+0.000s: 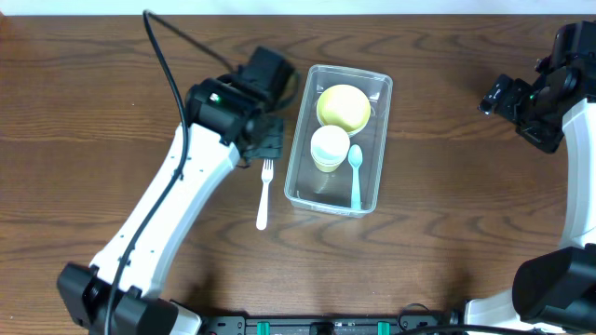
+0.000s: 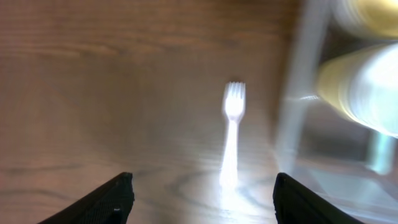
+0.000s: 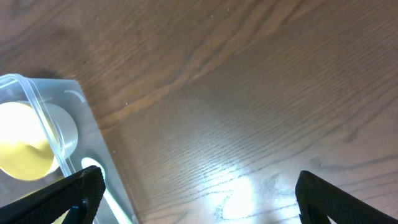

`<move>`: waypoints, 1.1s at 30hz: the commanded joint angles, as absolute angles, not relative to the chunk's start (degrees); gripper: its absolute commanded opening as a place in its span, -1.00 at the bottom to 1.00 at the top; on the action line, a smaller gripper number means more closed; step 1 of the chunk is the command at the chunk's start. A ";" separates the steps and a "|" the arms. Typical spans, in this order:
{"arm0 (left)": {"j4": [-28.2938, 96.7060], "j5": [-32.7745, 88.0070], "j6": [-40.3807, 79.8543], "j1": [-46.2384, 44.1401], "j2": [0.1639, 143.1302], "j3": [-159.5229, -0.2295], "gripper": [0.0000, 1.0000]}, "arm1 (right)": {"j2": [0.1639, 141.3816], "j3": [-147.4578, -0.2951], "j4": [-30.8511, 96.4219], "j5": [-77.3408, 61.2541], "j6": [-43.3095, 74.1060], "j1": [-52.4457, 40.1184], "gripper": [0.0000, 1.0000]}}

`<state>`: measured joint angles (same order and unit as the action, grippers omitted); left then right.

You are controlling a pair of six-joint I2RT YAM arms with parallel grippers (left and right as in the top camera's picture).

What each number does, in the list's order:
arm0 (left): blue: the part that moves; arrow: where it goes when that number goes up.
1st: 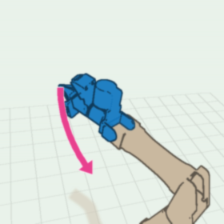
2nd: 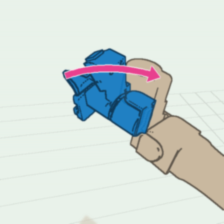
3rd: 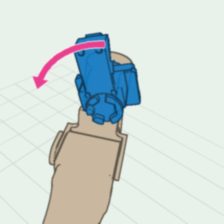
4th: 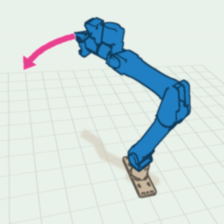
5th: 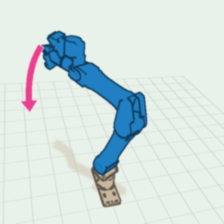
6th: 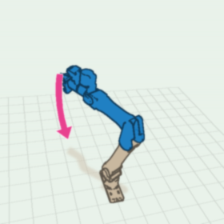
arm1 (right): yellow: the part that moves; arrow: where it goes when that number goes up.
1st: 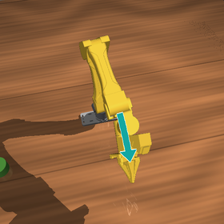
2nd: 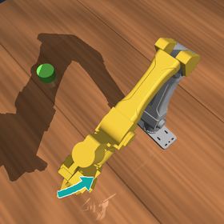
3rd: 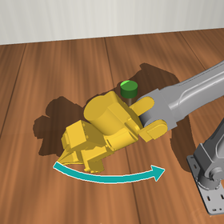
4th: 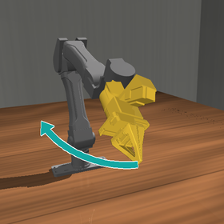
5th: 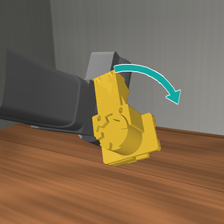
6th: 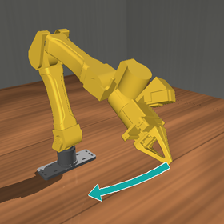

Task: Pack container
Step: 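Grasp the white fork by its handle with the left gripper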

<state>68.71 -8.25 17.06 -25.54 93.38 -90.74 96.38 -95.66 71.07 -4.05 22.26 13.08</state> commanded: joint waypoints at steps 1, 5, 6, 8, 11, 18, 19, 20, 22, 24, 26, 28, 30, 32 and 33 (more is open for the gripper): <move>63.42 -0.71 11.92 -21.76 94.83 -80.97 0.45 | 96.60 -95.74 71.16 -3.88 22.22 13.43 0.99; 53.04 3.14 11.60 -18.74 95.42 -68.79 0.45 | 96.60 -95.74 71.16 -3.88 22.22 13.43 0.99; 51.22 3.95 11.57 -18.33 95.48 -66.94 0.45 | 96.60 -95.74 71.16 -3.88 22.22 13.43 0.99; 47.55 5.52 10.24 -18.06 95.48 -63.42 0.43 | 96.60 -95.74 71.16 -3.88 22.22 13.43 0.98; 43.94 7.68 8.49 -18.41 95.48 -59.53 0.37 | 96.60 -95.74 71.16 -3.88 22.22 13.43 0.99; 36.58 7.92 4.54 -20.25 95.61 -53.95 0.37 | 96.60 -95.74 71.16 -3.88 22.22 13.43 0.99; 35.46 8.25 4.51 -20.23 95.74 -53.25 0.37 | 96.60 -95.77 71.16 -3.88 22.22 13.43 0.98; 34.04 8.51 4.54 -20.23 96.03 -52.51 0.37 | 96.60 -95.74 71.16 -3.88 22.22 13.43 0.98; 31.75 8.64 4.51 -20.23 96.88 -51.40 0.37 | 96.60 -95.74 71.16 -3.88 22.22 13.43 0.99; 30.68 8.62 4.51 -20.23 98.13 -51.24 0.37 | 96.60 -95.74 71.16 -3.88 22.22 13.43 0.99; 29.74 8.60 4.51 -20.23 99.31 -51.24 0.33 | 96.60 -95.74 71.16 -3.88 22.22 13.43 0.99; 29.08 8.62 4.54 -20.23 100.14 -51.24 0.14 | 96.60 -95.74 71.16 -3.88 22.22 13.43 0.98; 28.91 8.60 4.56 -20.23 100.60 -51.24 -0.09 | 96.60 -95.74 71.16 -3.88 22.22 13.43 0.99; 28.88 8.58 4.56 -20.23 100.62 -51.27 -0.36 | 96.60 -95.74 71.16 -3.88 22.22 13.43 0.98; 29.04 8.58 4.56 -20.23 100.60 -51.44 -0.52 | 96.60 -95.74 71.16 -3.88 22.22 13.43 0.98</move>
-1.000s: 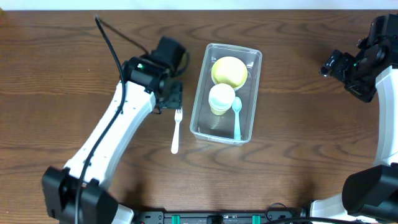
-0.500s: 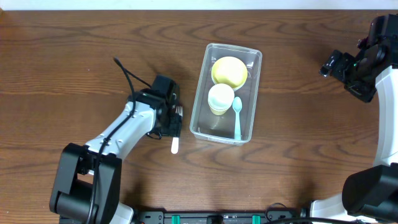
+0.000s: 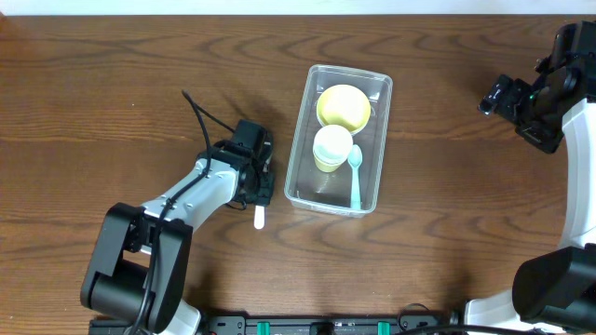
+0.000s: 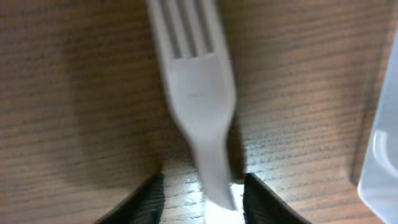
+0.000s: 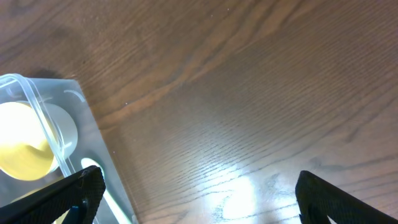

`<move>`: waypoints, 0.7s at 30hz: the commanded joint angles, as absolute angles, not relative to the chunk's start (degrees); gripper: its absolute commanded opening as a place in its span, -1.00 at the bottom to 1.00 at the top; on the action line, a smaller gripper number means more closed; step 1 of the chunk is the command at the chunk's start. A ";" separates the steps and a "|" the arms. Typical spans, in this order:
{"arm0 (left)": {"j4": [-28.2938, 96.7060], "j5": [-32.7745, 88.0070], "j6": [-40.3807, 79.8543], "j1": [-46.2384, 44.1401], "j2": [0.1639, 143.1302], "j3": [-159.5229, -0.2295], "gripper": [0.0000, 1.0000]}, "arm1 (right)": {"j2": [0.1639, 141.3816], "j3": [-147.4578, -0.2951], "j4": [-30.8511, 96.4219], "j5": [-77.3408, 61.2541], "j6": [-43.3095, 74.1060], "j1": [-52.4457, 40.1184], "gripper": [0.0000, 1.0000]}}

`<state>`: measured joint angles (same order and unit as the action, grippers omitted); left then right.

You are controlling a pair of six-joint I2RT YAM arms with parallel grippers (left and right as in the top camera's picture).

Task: Pack container
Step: 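Grasp the white fork by its handle with the left gripper, then carry the fork into the container beside the spoon and release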

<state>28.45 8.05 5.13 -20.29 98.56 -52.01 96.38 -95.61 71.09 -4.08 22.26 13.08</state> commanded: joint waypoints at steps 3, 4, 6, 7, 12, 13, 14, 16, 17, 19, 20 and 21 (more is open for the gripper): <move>30.55 8.56 4.75 -20.23 100.40 -52.88 -0.72 | 96.60 -95.74 71.16 -3.88 22.22 13.43 0.99; 31.42 8.56 4.75 -20.23 100.20 -53.63 -0.75 | 96.60 -95.74 71.16 -3.88 22.22 13.43 0.98; 34.13 8.49 4.75 -20.23 99.33 -55.68 -0.80 | 96.60 -95.74 71.16 -3.88 22.22 13.43 0.98; 35.81 8.27 4.75 -20.23 98.72 -56.90 -0.82 | 96.60 -95.74 71.16 -3.88 22.22 13.43 0.99; 44.53 5.93 4.75 -20.23 93.76 -65.01 -0.86 | 96.60 -95.74 71.16 -3.88 22.22 13.43 0.99; 46.13 5.61 4.73 -20.23 92.60 -66.87 -0.86 | 96.60 -95.74 71.16 -3.88 22.22 13.43 0.98; 47.70 5.34 4.73 -20.23 91.37 -68.88 -0.87 | 96.60 -95.74 71.16 -3.88 22.22 13.43 0.98; 50.78 5.39 4.78 -20.27 88.86 -73.49 -0.88 | 96.60 -95.74 71.16 -3.88 22.22 13.43 0.98; 51.90 5.39 4.78 -20.49 87.72 -75.55 -0.88 | 96.60 -95.74 71.16 -3.88 22.22 13.43 0.98; 53.69 5.45 4.84 -21.71 85.30 -79.96 -0.88 | 96.60 -95.74 71.16 -3.88 22.22 13.43 0.98; 53.87 5.72 5.23 -22.59 84.38 -81.41 -0.88 | 96.60 -95.74 71.16 -3.88 22.22 13.43 0.98; 53.56 6.57 5.91 -23.90 83.42 -82.56 -0.88 | 96.60 -95.74 71.16 -3.88 22.22 13.43 0.99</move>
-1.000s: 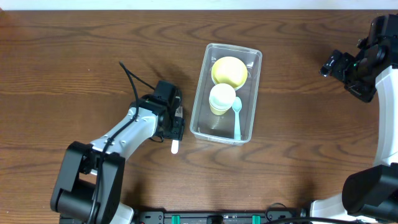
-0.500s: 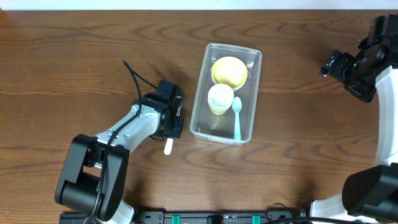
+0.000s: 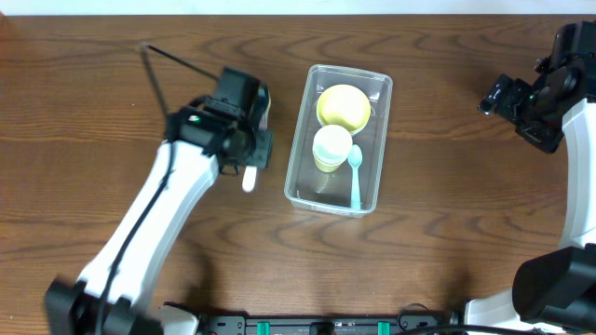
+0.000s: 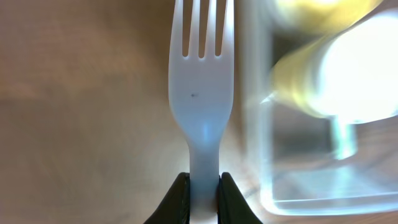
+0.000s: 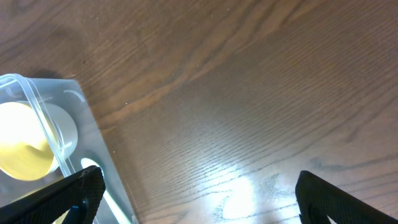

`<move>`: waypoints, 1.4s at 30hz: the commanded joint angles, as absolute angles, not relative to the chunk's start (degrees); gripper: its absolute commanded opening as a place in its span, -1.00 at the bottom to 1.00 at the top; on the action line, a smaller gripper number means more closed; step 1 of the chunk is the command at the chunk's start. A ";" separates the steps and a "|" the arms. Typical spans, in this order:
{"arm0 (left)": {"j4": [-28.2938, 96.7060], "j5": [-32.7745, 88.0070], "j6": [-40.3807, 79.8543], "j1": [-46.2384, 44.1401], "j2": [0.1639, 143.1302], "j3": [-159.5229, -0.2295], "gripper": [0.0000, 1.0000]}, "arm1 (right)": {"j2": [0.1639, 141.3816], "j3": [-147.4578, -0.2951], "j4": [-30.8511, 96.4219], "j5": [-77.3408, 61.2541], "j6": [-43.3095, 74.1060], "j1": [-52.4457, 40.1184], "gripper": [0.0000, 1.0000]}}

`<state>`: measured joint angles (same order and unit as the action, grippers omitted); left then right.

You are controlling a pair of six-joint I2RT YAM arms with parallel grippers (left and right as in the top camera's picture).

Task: Pack container
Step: 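Carry the fork into the container beside the spoon and release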

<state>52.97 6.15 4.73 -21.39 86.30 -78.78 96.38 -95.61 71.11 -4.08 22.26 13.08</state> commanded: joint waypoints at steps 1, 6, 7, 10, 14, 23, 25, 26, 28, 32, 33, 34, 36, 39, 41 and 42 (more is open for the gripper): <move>52.90 7.35 6.68 -25.23 82.76 -83.15 -0.88 | 96.60 -95.74 71.16 -3.86 22.22 13.43 0.98; 46.09 7.99 10.59 -35.38 83.11 -83.22 -0.88 | 96.60 -95.74 71.16 -3.88 22.22 13.43 0.99; 44.75 7.99 11.05 -37.26 83.96 -83.22 -0.88 | 96.60 -95.74 71.16 -3.88 22.22 13.43 0.99; 40.95 7.92 11.27 -42.22 87.85 -83.22 -0.88 | 96.60 -95.74 71.16 -3.88 22.22 13.43 0.99; 38.46 7.99 14.11 -45.54 95.02 -83.22 -0.88 | 96.60 -95.74 71.16 -3.88 22.22 13.43 0.99; 34.70 7.94 17.76 -48.23 107.07 -83.22 -0.88 | 96.60 -95.74 71.16 -3.88 22.22 13.43 0.98; 33.82 7.86 17.89 -48.18 107.81 -83.22 -0.89 | 96.60 -95.74 71.16 -3.88 22.22 13.43 0.99; 33.34 7.27 17.91 -48.18 107.87 -83.22 -0.88 | 96.60 -95.74 71.16 -3.88 22.22 13.43 0.99; 32.49 5.65 17.89 -48.18 107.77 -83.29 -0.88 | 96.60 -95.74 71.16 -3.88 22.22 13.43 0.98; 32.97 4.97 17.93 -48.10 106.37 -84.25 -0.58 | 96.60 -95.74 71.16 -3.88 22.22 13.43 0.98; 33.50 4.97 17.93 -48.10 105.54 -84.55 -0.43 | 96.60 -95.74 71.16 -3.88 22.22 13.43 0.98; 33.87 4.95 17.93 -48.10 104.66 -84.82 -0.21 | 96.60 -95.74 71.16 -3.88 22.22 13.43 0.99; 34.98 4.91 17.93 -48.07 102.10 -85.49 0.26 | 96.60 -95.74 71.16 -3.88 22.22 13.43 0.98; 36.25 4.38 17.96 -48.07 97.86 -86.39 0.36 | 96.60 -95.74 71.16 -3.88 22.22 13.43 0.98; 37.28 2.85 18.37 -48.07 94.80 -86.94 0.36 | 96.60 -95.77 71.16 -3.88 22.22 13.43 0.99; 37.98 2.28 18.37 -48.07 92.88 -87.22 0.36 | 96.60 -95.74 71.16 -3.88 22.22 13.43 0.98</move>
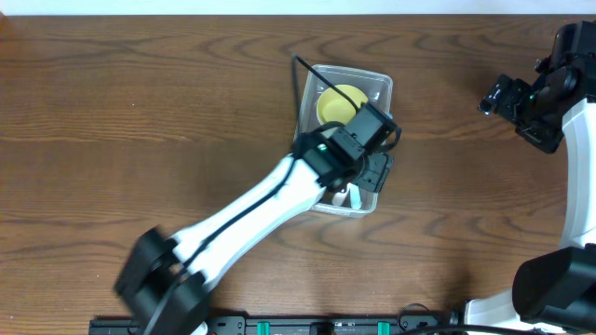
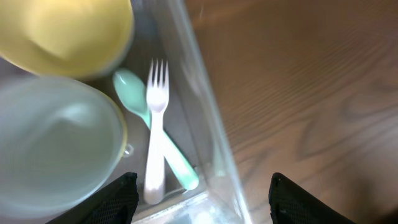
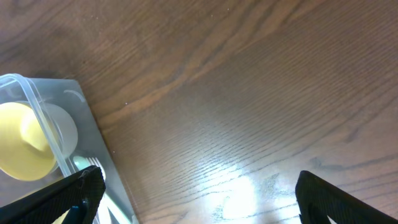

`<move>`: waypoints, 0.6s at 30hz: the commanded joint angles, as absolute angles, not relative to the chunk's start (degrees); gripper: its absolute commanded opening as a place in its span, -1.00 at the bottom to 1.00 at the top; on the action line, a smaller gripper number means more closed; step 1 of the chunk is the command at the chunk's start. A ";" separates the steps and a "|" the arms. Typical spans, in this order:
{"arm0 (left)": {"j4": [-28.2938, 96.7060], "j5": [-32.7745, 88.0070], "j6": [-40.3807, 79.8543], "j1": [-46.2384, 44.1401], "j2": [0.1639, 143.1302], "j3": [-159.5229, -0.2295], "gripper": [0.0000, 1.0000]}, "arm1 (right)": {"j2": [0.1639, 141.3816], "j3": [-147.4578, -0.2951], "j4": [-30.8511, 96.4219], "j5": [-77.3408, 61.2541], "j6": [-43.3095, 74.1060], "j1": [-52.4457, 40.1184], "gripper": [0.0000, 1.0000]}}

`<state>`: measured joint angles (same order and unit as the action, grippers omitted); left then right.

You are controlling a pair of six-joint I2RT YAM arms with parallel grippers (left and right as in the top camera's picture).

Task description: Pack container

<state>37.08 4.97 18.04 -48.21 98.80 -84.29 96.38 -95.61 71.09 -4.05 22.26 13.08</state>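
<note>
The clear plastic container [image 1: 386, 84] holds a yellow bowl [image 1: 335, 100], a pale cup [image 2: 56, 143], a teal spoon [image 2: 177, 165] and a white fork [image 2: 154, 124]. The fork lies flat across the spoon, beside the container's right wall [image 2: 205, 118]. My left gripper [image 2: 205, 205] hangs open above the container's near right end [image 1: 372, 172], with nothing between its fingers. Far to the right, my right gripper [image 3: 199, 199] stands open over bare wood [image 1: 512, 98], and the container's corner [image 3: 62, 124] shows at its left.
The left arm [image 1: 270, 200] reaches across the table's middle from the near left and covers most of the container in the overhead view. Dark wooden tabletop [image 1: 112, 121] lies on all sides of the container.
My left gripper, then shut on the fork beside the container's left side, is now open over the container. The fork lies inside, across the spoon. The right arm has not moved.
The fork lay on the table left of the container, with my left gripper open above it. Then the gripper was low around the fork's handle, then shut on it and raised off the table. Now the fork rests in the container, let go.
</note>
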 commanded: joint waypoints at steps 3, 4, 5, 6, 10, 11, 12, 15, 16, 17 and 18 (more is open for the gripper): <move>40.66 -1.48 18.33 -47.86 87.09 -87.53 0.35 | 96.60 -95.74 71.16 -3.88 22.22 13.43 0.98; 42.41 -4.36 18.33 -47.77 85.03 -87.53 0.36 | 96.60 -95.74 71.16 -3.88 22.22 13.43 0.98; 43.90 -6.57 18.33 -47.62 83.66 -87.53 0.35 | 96.60 -95.74 71.16 -3.88 22.22 13.43 0.98; 46.50 -9.43 18.28 -47.16 81.97 -87.53 0.36 | 96.60 -95.74 71.16 -3.88 22.22 13.43 0.98; 58.11 -15.97 17.65 -42.78 79.99 -87.15 -0.14 | 96.60 -95.74 71.16 -3.88 22.22 13.43 0.99; 60.07 -15.99 17.63 -41.15 80.38 -86.46 -0.37 | 96.60 -95.74 71.16 -3.88 22.22 13.43 0.98; 61.71 -15.94 17.65 -39.09 81.06 -85.23 -0.49 | 96.60 -95.74 71.16 -3.88 22.22 13.43 0.98; 61.39 -15.92 17.61 -33.32 84.01 -79.66 -0.60 | 96.60 -95.74 71.16 -3.88 22.22 13.43 0.98; 59.83 -15.64 17.10 -31.73 85.12 -77.58 -0.60 | 96.60 -95.74 71.16 -3.88 22.22 13.43 0.99; 56.95 -13.82 15.51 -29.69 86.83 -74.91 -0.60 | 96.60 -95.74 71.16 -3.88 22.22 13.43 0.98; 54.81 -11.75 13.96 -28.56 87.94 -73.41 -0.60 | 96.60 -95.74 71.16 -3.88 22.22 13.43 0.99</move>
